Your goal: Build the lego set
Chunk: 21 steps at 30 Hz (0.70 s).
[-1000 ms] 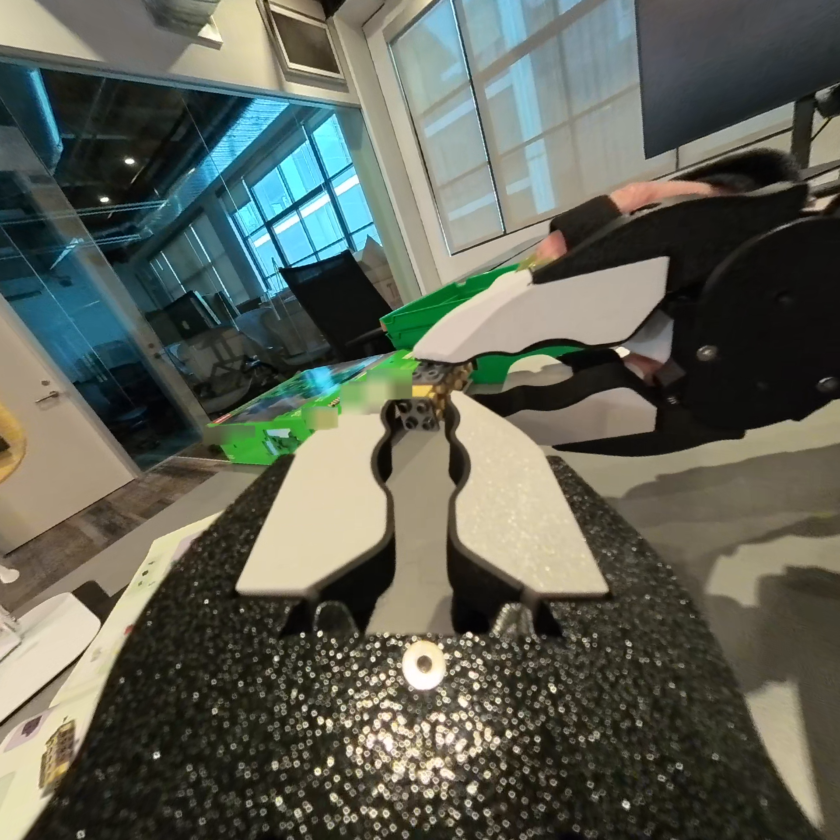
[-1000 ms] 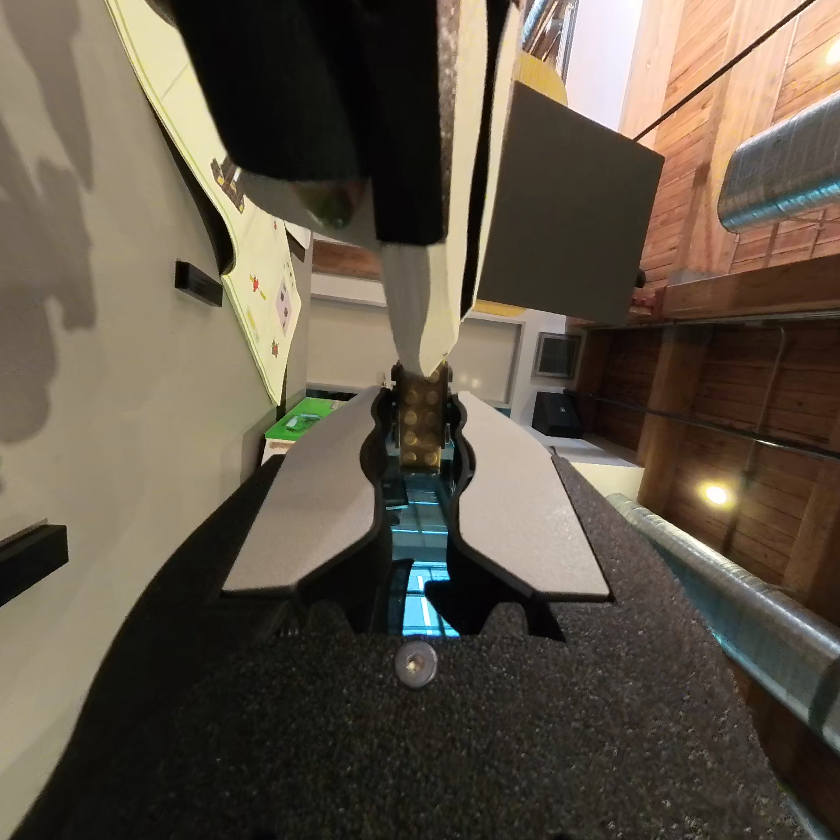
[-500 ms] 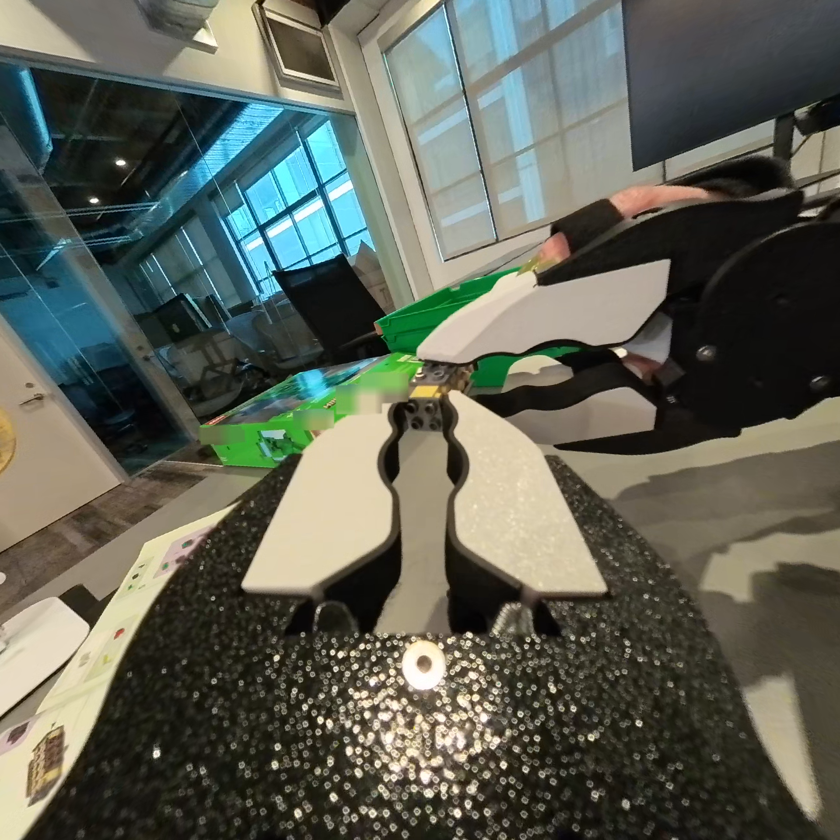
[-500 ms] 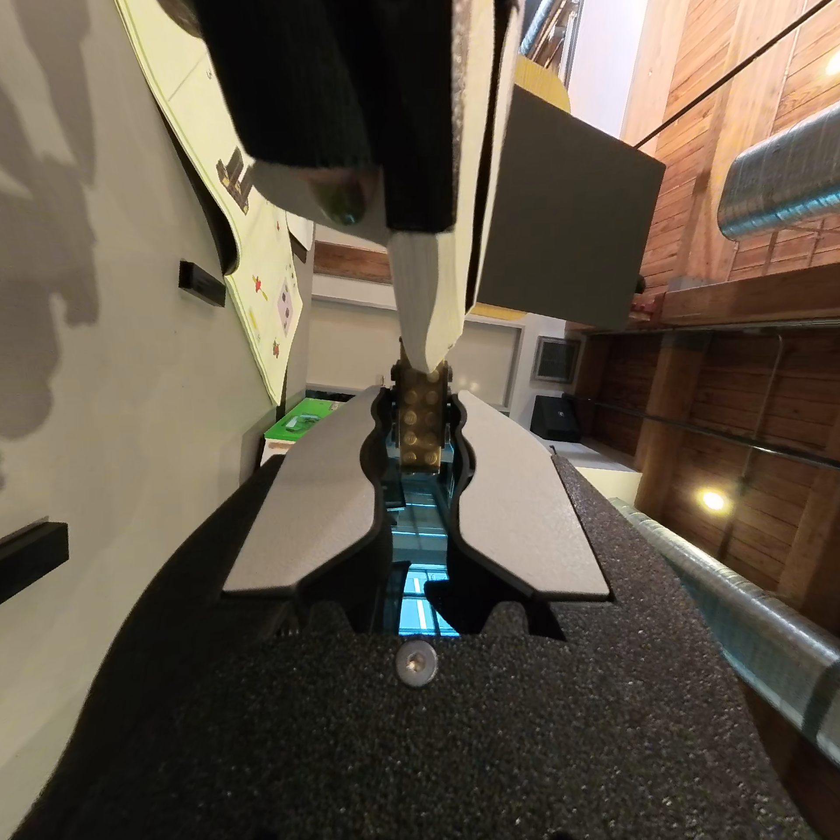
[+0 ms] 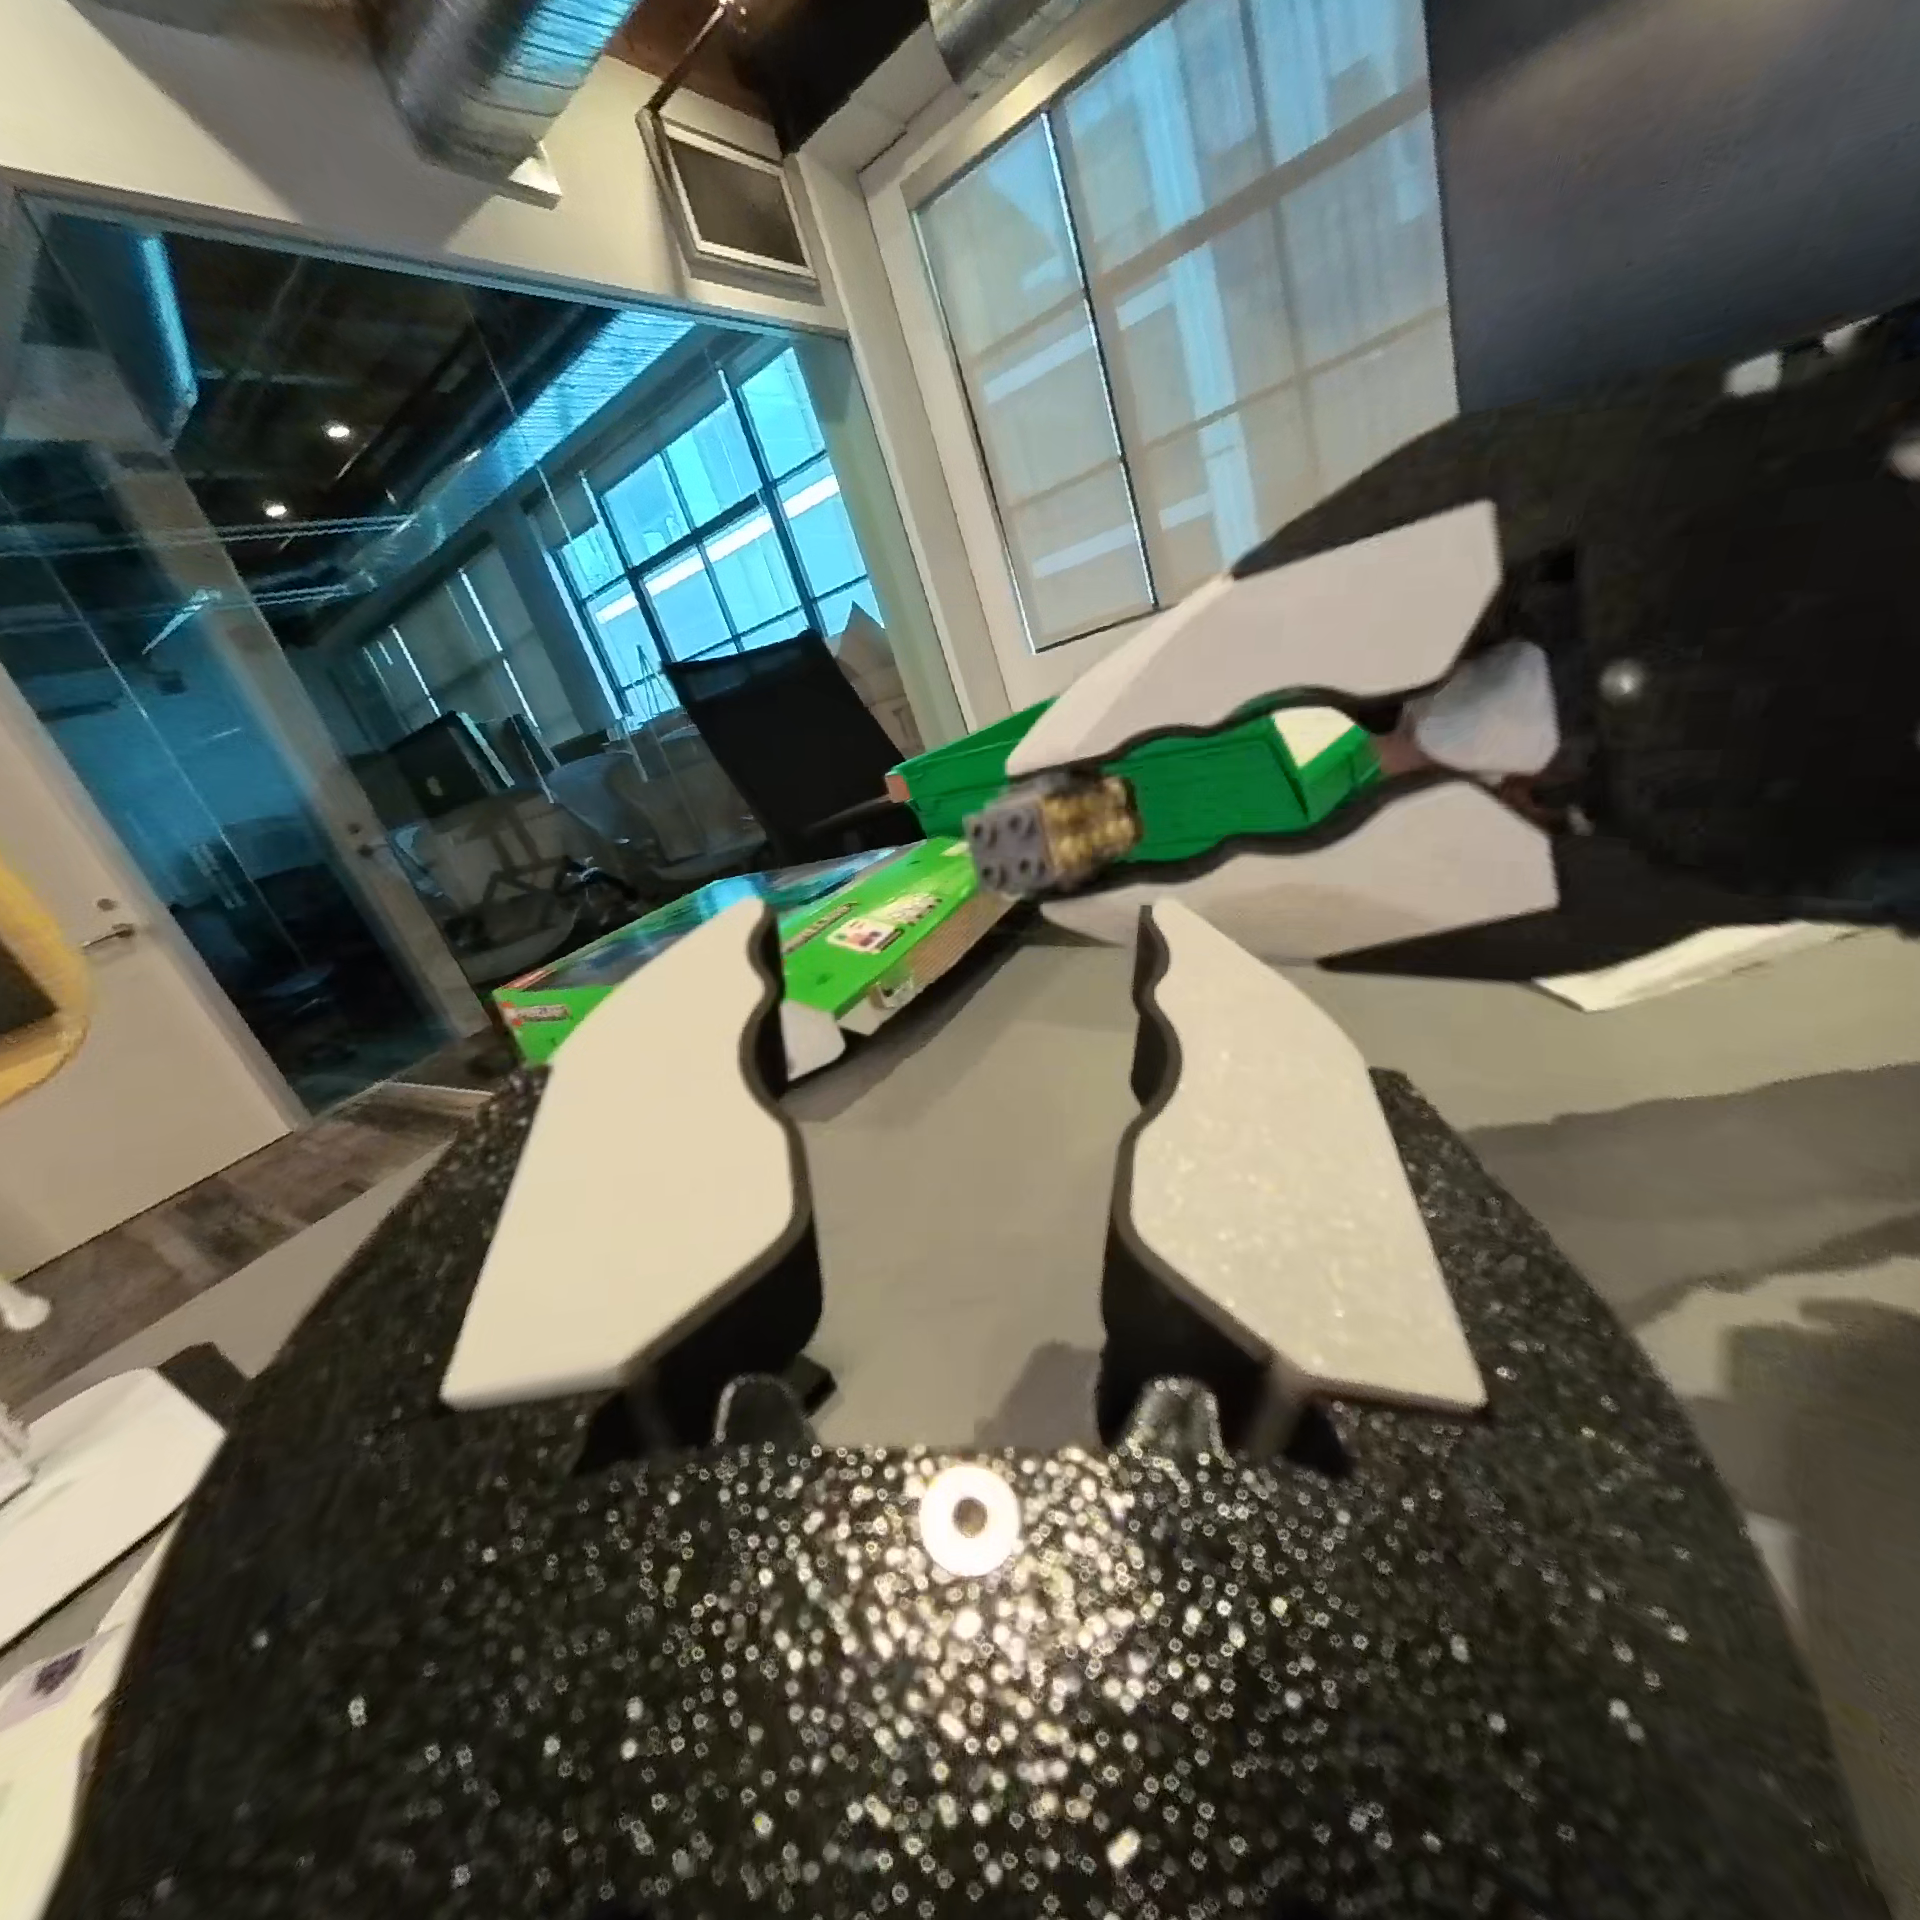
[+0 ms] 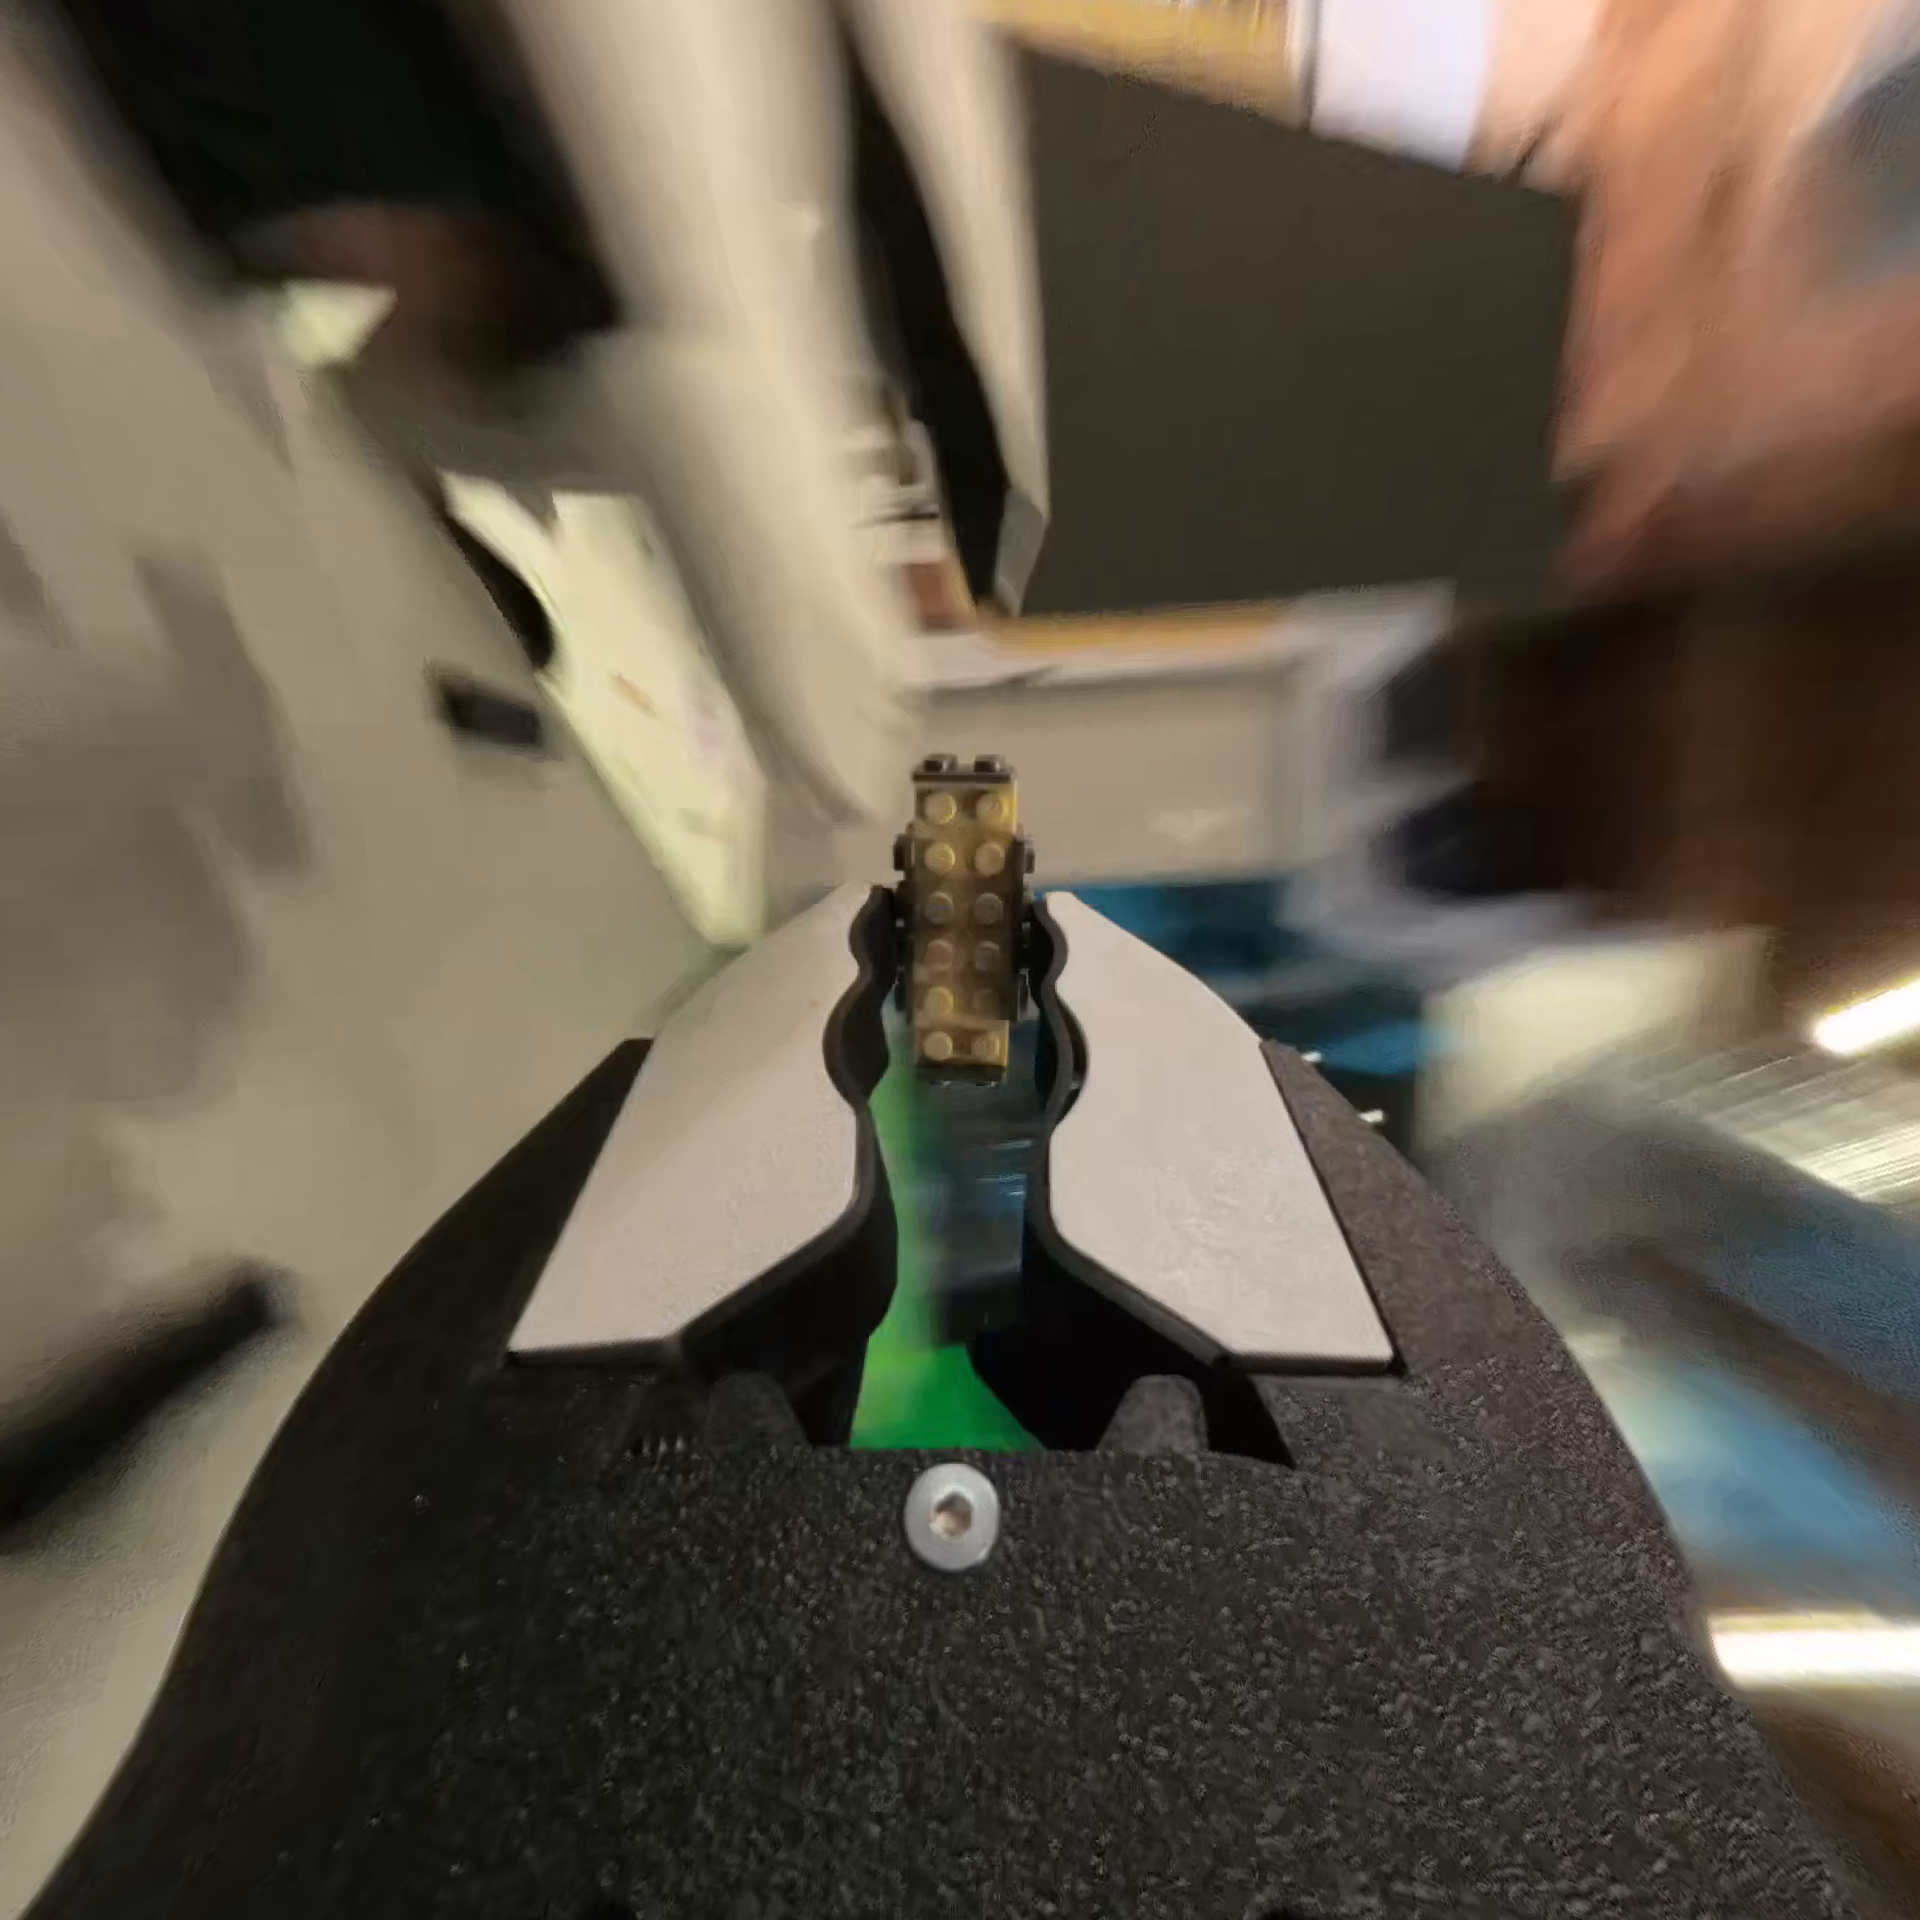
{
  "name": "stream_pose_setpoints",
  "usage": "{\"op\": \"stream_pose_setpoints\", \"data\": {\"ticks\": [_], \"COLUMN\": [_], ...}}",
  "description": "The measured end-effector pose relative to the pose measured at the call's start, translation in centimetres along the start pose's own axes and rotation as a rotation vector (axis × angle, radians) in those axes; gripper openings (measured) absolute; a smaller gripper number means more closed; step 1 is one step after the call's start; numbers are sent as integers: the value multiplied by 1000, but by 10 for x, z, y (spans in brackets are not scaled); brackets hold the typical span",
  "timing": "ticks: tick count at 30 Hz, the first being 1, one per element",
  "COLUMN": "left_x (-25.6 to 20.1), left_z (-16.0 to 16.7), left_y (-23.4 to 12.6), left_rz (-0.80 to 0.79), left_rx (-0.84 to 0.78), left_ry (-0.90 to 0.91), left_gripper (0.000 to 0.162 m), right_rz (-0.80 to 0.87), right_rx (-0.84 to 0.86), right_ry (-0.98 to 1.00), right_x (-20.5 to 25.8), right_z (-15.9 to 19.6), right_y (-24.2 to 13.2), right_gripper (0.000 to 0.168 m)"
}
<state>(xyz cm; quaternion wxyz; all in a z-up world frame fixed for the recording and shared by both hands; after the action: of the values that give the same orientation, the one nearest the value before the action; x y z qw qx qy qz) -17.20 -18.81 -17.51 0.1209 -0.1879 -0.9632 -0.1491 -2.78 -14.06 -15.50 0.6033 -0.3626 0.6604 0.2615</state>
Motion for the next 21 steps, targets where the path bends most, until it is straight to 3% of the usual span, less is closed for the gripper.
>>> {"op": "stream_pose_setpoints", "data": {"ticks": [1,5,12,15,21], "left_x": [2,2,-8,-10,-13], "left_z": [1,1,2,2,0], "left_y": [0,-1,3,3,4], "left_rz": [-10,-45,-35,-29,-32], "left_rx": [-2,-8,16,17,17], "left_ry": [-6,11,85,115,156], "left_gripper": [66,69,67,63,66], "right_rz": [-59,-243,-630,-802,-1068], "right_rx": [-14,-179,-586,-685,-737], "right_ry": [176,906,1842,2107,2350], "right_x": [-5,-30,-35,-25,-3], "right_z": [3,23,52,57,55], "right_y": [2,6,24,32,43], "right_gripper": [24,24,24,24,24]}}
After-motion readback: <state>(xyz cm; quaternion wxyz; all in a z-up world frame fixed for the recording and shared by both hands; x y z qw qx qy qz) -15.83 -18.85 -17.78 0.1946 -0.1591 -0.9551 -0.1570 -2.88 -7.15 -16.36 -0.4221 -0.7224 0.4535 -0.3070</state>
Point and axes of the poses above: each gripper's, where its closed fingertips meet, y out along the fingers, z out of its underside, x = y × z across the jaws, the point moved 10 cm from there along -y, back along the fingers, and after that the axes turned 5 degrees about -z, right-handed, at the moved point
